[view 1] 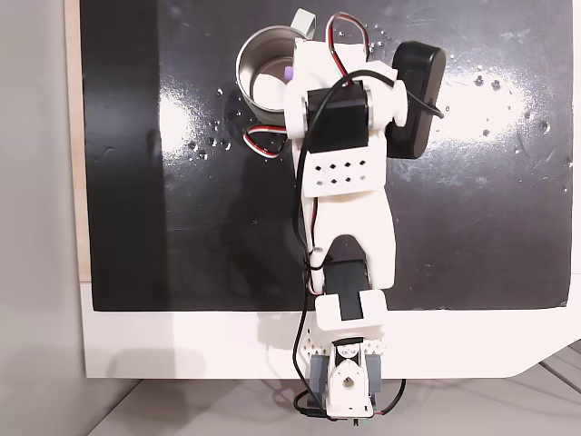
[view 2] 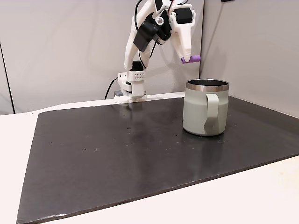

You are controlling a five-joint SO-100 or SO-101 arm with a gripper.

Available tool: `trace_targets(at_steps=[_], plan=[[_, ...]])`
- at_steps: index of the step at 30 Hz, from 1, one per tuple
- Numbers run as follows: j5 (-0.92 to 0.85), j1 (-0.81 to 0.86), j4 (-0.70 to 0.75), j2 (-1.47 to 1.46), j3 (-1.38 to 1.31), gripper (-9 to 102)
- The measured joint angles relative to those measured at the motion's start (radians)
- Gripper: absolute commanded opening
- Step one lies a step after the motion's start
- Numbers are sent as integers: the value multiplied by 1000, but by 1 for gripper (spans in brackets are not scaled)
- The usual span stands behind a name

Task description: Grasp a pengrip and put it in the cup.

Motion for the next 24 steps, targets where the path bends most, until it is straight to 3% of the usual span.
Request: trace_targets(at_steps=[13,19,24], plan=[[0,-75,-25,-195,-190,0],[0,-87,-25,-227,-201,25],[0,-89,-25,-227,-202,31]])
